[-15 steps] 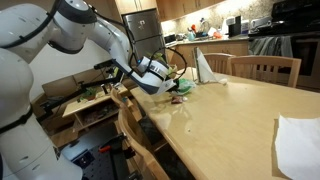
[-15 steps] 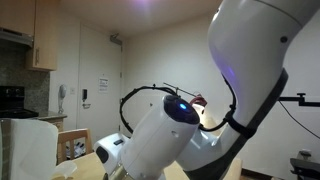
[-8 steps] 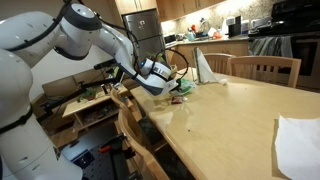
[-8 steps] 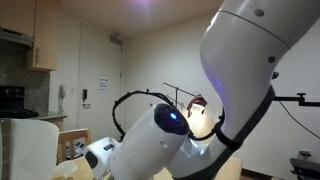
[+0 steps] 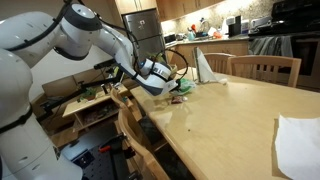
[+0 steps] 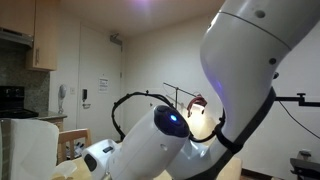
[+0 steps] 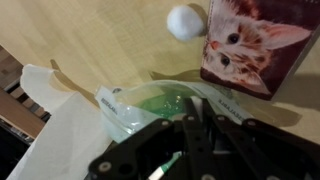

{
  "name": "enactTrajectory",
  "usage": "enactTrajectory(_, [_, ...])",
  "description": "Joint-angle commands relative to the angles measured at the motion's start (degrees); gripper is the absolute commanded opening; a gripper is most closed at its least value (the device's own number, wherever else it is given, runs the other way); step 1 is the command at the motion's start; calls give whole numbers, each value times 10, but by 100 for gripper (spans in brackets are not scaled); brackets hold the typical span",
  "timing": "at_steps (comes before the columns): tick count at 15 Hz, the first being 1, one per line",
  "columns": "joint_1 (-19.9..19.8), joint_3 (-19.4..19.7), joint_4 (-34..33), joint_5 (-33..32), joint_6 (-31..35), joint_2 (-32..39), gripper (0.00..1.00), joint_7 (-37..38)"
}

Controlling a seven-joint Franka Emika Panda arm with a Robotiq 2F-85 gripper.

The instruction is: Pick up the marshmallow from the table and place it in the pack

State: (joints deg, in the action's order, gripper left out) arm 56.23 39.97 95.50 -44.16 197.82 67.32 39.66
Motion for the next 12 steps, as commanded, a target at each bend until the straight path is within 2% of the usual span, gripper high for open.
enactTrajectory(1, [-11, -4, -41, 4, 0, 17, 10, -15])
enactTrajectory(6, [-24, -5, -90, 4, 1, 44, 10, -17])
enactTrajectory(10, [-20, 15, -119, 19, 2, 72, 10, -13])
enactTrajectory(11, [-23, 15, -125, 22, 2, 75, 14, -11])
enactTrajectory(12, [-22, 17, -123, 24, 2, 77, 36, -8])
